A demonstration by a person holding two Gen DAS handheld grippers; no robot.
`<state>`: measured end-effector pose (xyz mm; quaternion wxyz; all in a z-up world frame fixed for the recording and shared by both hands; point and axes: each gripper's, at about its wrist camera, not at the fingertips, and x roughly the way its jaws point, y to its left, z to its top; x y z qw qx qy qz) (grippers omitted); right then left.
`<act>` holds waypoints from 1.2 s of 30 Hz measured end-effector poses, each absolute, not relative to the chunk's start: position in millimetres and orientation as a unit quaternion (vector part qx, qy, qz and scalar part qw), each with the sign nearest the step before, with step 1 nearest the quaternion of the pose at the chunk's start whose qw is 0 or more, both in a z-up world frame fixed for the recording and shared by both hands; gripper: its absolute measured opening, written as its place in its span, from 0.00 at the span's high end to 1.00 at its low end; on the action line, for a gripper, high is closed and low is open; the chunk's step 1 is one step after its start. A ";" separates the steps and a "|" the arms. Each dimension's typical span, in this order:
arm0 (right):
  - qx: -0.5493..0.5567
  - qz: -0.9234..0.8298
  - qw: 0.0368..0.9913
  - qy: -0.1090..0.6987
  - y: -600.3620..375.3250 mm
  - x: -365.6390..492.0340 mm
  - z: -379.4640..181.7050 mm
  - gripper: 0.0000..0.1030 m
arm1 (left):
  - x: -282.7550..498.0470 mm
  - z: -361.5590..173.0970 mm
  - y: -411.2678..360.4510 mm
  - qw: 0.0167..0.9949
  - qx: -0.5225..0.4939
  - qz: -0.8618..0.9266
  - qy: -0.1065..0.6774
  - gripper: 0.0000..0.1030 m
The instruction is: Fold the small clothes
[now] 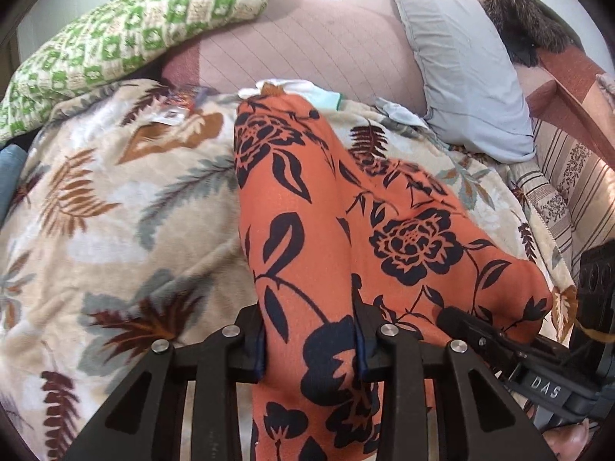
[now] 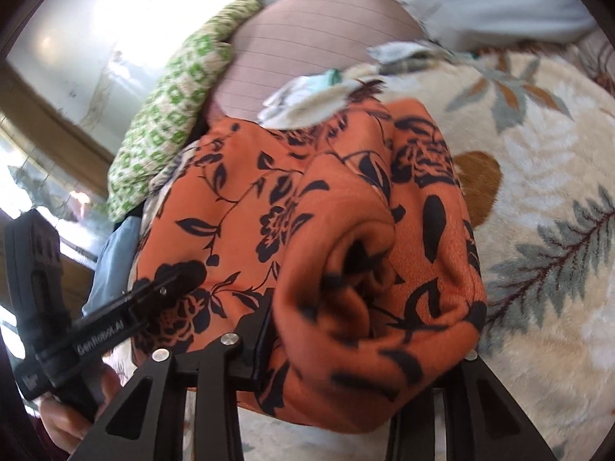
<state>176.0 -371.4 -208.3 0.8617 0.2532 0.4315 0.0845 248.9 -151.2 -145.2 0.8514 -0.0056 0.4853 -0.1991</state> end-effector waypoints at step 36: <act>0.298 0.151 0.841 0.425 -267.8 66.1 -218.9 0.68 | 138.1 -129.2 -76.3 0.869 0.038 -0.138 0.473 0.66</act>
